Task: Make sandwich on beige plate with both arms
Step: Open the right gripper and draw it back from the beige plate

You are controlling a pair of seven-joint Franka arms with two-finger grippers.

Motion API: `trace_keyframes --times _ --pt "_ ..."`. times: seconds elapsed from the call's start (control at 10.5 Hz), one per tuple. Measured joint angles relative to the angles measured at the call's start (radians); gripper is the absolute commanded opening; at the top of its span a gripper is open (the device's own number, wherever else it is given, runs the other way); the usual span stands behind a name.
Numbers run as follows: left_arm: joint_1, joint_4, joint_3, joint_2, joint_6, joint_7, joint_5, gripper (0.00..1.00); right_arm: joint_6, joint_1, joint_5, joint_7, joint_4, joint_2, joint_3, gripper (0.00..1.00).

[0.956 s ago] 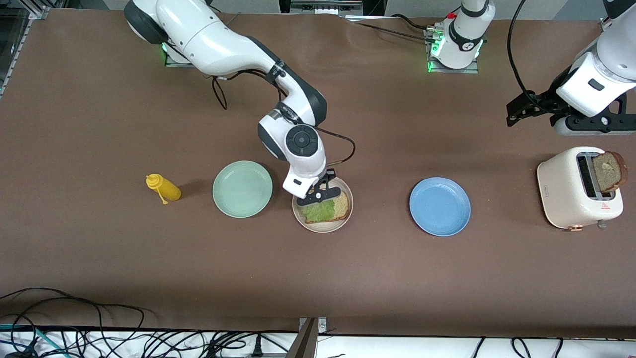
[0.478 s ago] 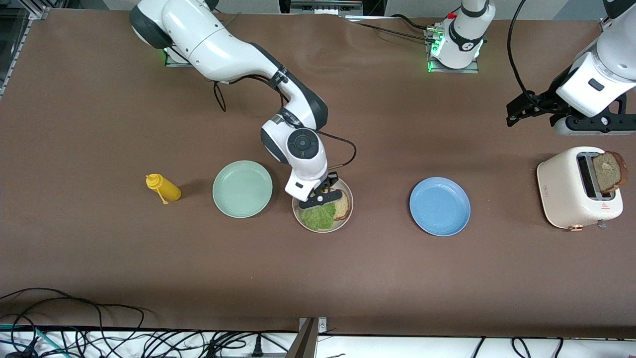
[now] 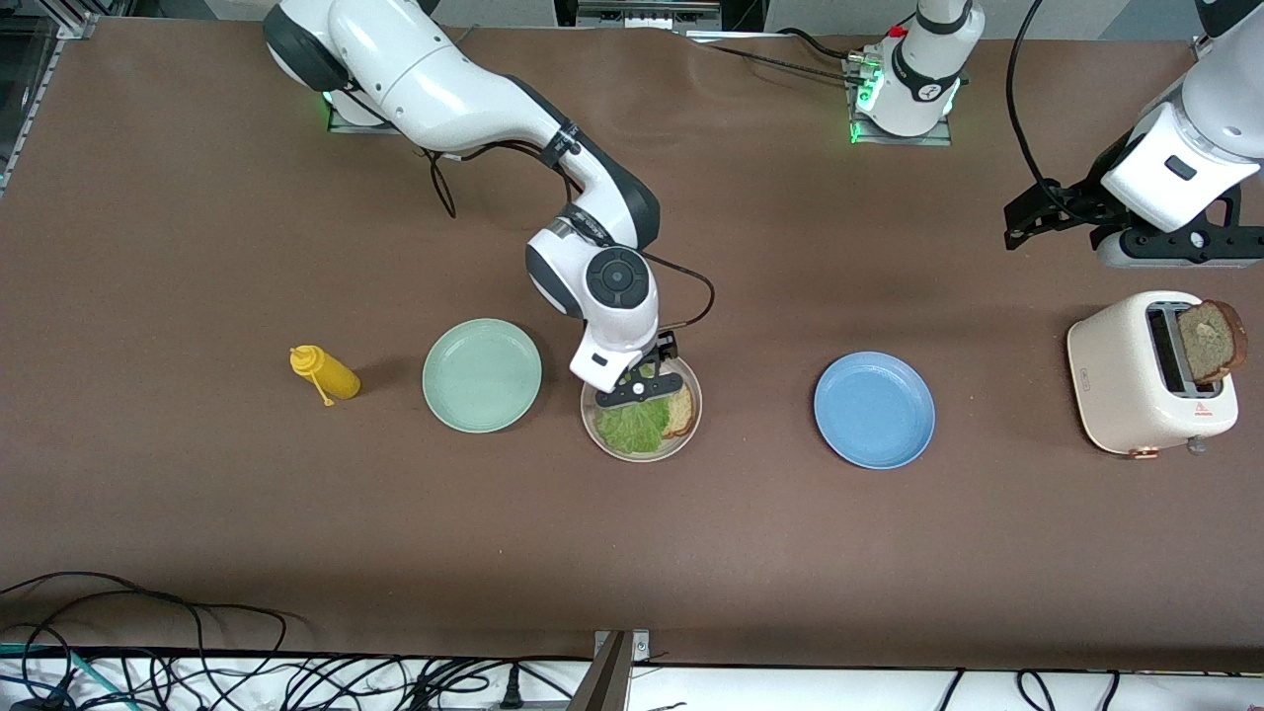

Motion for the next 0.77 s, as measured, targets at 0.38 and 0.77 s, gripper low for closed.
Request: trace_keyframes --times 0.38,0.77 --pt "0.000 0.000 0.000 0.000 -0.001 0.000 0.000 1.00 -0.220 -0.137 0.062 -0.071 0.010 -0.141 0.002 1.00" --pt "0.000 0.000 -0.001 0.000 -0.001 0.000 0.000 1.00 -0.329 -0.213 0.069 -0.141 0.010 -0.201 0.000 1.00"
